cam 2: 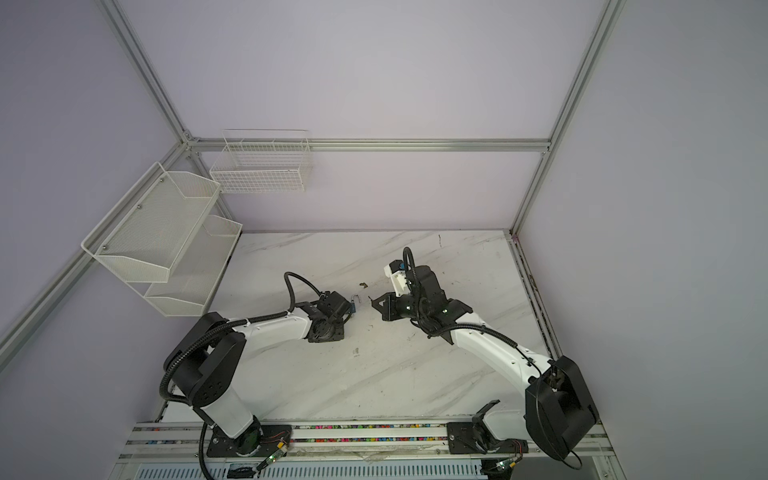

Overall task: Unlock with the key
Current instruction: 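Close the left gripper on the small blue padlock body and lift it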

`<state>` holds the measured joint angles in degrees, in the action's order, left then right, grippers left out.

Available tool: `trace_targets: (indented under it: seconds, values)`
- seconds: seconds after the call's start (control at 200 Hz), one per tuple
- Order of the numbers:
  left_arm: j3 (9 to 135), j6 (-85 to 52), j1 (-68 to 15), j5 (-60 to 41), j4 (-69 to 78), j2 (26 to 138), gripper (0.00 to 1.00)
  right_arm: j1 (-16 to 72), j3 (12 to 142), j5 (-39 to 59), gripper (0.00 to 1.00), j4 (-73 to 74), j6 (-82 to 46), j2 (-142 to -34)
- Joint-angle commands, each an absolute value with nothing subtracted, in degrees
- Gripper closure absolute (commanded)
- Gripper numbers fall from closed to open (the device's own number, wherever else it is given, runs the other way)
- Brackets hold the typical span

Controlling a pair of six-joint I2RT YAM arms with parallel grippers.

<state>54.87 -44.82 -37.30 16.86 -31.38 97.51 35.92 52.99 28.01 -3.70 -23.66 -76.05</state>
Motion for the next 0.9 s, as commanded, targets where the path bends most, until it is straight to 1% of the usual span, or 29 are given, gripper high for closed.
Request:
trace_targets:
  seconds: [0.0, 0.1, 0.2, 0.3, 0.37, 0.465, 0.635, 0.775, 0.865, 0.895]
  values:
    - [56.34, -44.01, -37.88, 15.99, -36.2, 99.71, 0.65, 35.86, 52.58, 28.31, 1.0, -4.33, -22.68, -75.15]
    - [56.43, -43.95, -37.88, 16.43, -36.82, 100.09, 0.67, 35.86, 52.72, 28.32, 1.0, -4.36, -22.68, -75.44]
    - [56.51, -44.06, -37.88, 16.06, -36.82, 100.24, 0.74, 35.87, 52.94, 27.78, 1.0, -4.4, -22.86, -75.29]
    - [56.51, -44.21, -37.88, 15.91, -36.81, 99.98, 0.76, 35.86, 53.07, 27.47, 1.0, -4.54, -23.21, -74.91]
    - [56.51, -44.51, -37.88, 15.82, -37.02, 99.41, 0.81, 35.87, 53.06, 27.46, 1.0, -4.75, -23.44, -74.72]
    - [56.5, -45.62, -37.88, 15.74, -37.58, 97.67, 0.85, 35.86, 53.34, 27.21, 1.0, -5.5, -23.66, -74.36]
    - [56.18, -49.84, -37.88, 14.52, -37.67, 91.86, 0.9, 35.86, 54.75, 24.02, 1.0, -9.66, -22.27, -74.03]
    - [55.86, -55.65, -38.36, 15.05, -37.03, 85.17, 0.98, 35.88, 56.15, 21.61, 1.0, -14.41, -19.91, -74.72]
    - [55.33, -59.3, -38.99, 15.63, -35.43, 81.54, 1.0, 36.1, 56.17, 20.59, 1.0, -15.26, -20.29, -74.79]
    - [55.2, -60.54, -39.27, 15.73, -34.97, 78.73, 1.0, 36.28, 56.24, 20.26, 1.0, -15.57, -20.33, -74.85]
